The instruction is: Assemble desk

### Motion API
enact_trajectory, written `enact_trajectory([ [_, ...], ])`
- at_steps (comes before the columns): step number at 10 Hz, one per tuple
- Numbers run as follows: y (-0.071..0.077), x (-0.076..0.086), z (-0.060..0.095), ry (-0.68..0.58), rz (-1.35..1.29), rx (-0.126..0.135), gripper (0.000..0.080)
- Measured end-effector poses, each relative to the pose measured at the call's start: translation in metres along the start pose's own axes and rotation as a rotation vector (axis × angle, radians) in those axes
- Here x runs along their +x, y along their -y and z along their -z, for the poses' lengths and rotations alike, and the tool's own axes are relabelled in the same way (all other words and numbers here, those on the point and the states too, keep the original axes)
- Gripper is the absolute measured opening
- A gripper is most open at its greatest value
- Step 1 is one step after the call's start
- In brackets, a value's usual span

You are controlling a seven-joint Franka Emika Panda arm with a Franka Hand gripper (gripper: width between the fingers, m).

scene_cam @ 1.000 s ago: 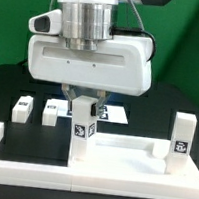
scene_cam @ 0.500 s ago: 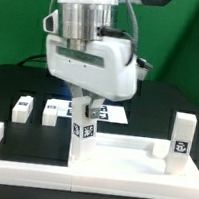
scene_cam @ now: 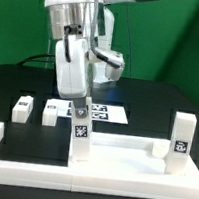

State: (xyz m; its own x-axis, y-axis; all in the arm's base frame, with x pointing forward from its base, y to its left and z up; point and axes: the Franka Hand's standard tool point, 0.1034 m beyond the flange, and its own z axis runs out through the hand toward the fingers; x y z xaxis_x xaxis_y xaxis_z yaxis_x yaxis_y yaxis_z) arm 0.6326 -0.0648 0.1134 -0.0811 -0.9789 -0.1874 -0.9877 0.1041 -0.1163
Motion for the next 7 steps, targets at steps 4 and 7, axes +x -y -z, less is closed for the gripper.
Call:
enact_trajectory([
  [4,-0.0011,-0.0001,-0.0019,-0.042,0.411,-0.031,0.0635],
  [7,-0.0016,0.0003,-0.0024,-0.045,0.641,-0.043,0.0647],
])
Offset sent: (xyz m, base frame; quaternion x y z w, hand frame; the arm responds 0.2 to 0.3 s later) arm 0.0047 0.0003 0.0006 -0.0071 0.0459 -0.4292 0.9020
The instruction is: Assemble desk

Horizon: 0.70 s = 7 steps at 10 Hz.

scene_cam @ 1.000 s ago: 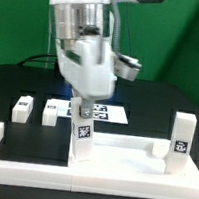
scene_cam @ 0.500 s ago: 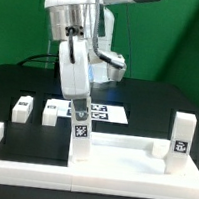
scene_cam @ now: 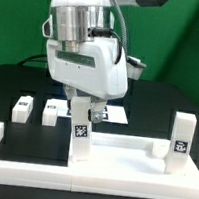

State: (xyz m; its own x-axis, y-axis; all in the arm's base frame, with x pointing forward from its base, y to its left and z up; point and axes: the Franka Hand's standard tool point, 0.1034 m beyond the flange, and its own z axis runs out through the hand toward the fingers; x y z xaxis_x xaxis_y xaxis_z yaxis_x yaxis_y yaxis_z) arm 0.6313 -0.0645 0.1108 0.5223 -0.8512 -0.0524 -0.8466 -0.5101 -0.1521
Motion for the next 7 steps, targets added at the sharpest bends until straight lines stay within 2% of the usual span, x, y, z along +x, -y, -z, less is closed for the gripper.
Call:
enact_trajectory([
  [2,-0.0001,-0.0002,-0.0004,-0.006,0.197,-0.010,0.0649],
  [3,0.0019,-0.0022,-0.0012,-0.022,0.404,-0.038,0.0649],
  [4,0.0031,-0.0034,-0.0015,-0.020,0.548,-0.043,0.0649],
  [5,0.0032,-0.0034,-0.0016,-0.018,0.561,-0.041,0.0649],
  [6,0.0031,-0.0034,-0.0016,-0.019,0.544,-0.041,0.0565],
  [7,0.0031,-0.0034,-0.0016,-0.019,0.524,-0.041,0.0411],
])
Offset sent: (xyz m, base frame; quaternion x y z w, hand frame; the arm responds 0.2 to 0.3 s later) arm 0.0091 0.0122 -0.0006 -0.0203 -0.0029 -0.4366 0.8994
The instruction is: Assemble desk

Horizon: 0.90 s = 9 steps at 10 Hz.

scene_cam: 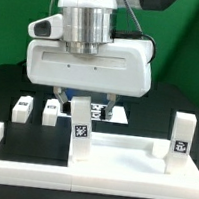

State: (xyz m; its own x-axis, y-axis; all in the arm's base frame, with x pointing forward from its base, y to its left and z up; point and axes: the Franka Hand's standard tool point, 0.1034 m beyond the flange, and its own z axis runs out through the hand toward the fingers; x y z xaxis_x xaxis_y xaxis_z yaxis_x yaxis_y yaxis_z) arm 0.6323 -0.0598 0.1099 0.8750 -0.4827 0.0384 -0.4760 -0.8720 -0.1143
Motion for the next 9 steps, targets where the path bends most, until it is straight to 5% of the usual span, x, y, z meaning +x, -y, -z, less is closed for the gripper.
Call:
enact_trajectory([
  [1,0.0000,0.0000,0.0000,0.000,-0.010,0.000,0.0411],
  [2,0.0002,0.0000,0.0000,0.000,-0.058,0.001,0.0288],
  [9,0.0062,-0.0014,-0.0019,0.012,-0.820,0.001,0.0289],
])
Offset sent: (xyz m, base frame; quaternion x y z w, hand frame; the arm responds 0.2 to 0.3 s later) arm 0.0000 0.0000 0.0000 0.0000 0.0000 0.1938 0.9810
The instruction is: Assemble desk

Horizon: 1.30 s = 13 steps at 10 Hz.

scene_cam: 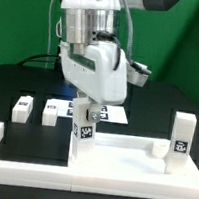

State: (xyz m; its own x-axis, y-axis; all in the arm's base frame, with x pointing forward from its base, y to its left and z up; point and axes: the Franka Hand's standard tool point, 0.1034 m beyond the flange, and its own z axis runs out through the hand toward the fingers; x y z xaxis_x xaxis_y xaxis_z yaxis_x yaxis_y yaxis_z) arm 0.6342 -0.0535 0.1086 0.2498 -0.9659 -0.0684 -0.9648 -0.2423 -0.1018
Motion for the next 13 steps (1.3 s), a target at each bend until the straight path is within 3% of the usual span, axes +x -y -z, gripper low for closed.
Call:
enact_trajectory([
  [3,0.0071,-0.0117,-0.0042,0.033,-0.485,0.045,0.0290],
  [6,0.0077,-0.0131,-0.0047,0.031,-0.452,0.048,0.0294],
  [7,0.0076,-0.0128,-0.0047,0.030,-0.439,0.048,0.0508],
  [8,0.0065,-0.0107,-0.0046,0.014,-0.227,0.045,0.0615],
  [10,0.0058,-0.0114,-0.0032,-0.005,0.071,0.036,0.0642],
  [13,0.0049,-0.0105,-0.0043,-0.010,0.272,0.032,0.0648],
])
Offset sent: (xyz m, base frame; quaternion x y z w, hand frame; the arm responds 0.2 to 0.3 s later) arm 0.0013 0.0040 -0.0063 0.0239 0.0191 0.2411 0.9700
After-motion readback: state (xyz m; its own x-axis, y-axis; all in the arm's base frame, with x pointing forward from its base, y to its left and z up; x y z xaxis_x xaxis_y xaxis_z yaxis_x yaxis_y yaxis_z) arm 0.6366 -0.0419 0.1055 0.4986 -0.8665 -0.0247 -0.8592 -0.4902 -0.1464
